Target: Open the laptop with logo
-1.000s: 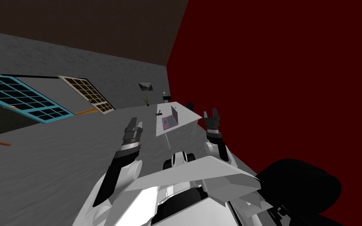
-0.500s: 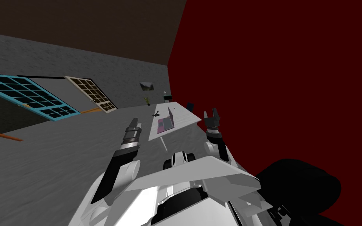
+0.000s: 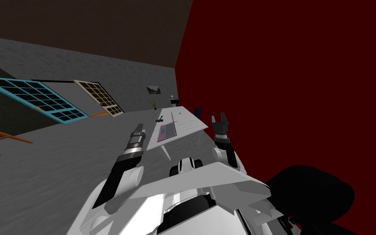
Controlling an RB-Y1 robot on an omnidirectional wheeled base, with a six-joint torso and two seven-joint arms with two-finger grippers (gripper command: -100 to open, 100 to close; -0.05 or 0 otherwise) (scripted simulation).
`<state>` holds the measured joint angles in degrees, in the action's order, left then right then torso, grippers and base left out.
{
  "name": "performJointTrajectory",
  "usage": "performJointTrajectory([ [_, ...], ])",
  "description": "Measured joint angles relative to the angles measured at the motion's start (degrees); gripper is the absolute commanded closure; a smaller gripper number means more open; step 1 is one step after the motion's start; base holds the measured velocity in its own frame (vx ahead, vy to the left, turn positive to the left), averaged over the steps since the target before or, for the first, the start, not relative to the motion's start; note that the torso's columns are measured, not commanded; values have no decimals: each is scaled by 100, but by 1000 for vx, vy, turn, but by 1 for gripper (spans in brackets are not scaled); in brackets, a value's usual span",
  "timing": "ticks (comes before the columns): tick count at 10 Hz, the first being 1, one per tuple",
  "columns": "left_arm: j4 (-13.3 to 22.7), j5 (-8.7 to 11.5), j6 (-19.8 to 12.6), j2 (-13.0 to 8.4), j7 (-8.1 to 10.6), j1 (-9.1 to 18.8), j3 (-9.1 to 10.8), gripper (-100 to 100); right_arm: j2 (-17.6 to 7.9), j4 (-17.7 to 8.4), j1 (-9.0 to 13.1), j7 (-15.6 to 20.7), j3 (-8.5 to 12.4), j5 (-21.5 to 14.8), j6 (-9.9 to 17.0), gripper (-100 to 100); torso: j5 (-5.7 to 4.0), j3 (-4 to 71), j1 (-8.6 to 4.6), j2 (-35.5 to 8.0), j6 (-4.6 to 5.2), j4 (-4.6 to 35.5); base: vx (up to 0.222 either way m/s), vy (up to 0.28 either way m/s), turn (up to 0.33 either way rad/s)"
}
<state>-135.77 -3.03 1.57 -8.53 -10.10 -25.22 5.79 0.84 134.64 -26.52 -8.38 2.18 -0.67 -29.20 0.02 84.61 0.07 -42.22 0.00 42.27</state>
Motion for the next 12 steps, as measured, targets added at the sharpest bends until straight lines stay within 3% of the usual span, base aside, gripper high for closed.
performJointTrajectory([
  [12, 155, -206, -1482, 172, -398, 180, 559, -100, 0, 0, 0, 0, -1, 0, 0, 0, -5, -3, -15, -5, 0, 2, 85, -194, 71],
])
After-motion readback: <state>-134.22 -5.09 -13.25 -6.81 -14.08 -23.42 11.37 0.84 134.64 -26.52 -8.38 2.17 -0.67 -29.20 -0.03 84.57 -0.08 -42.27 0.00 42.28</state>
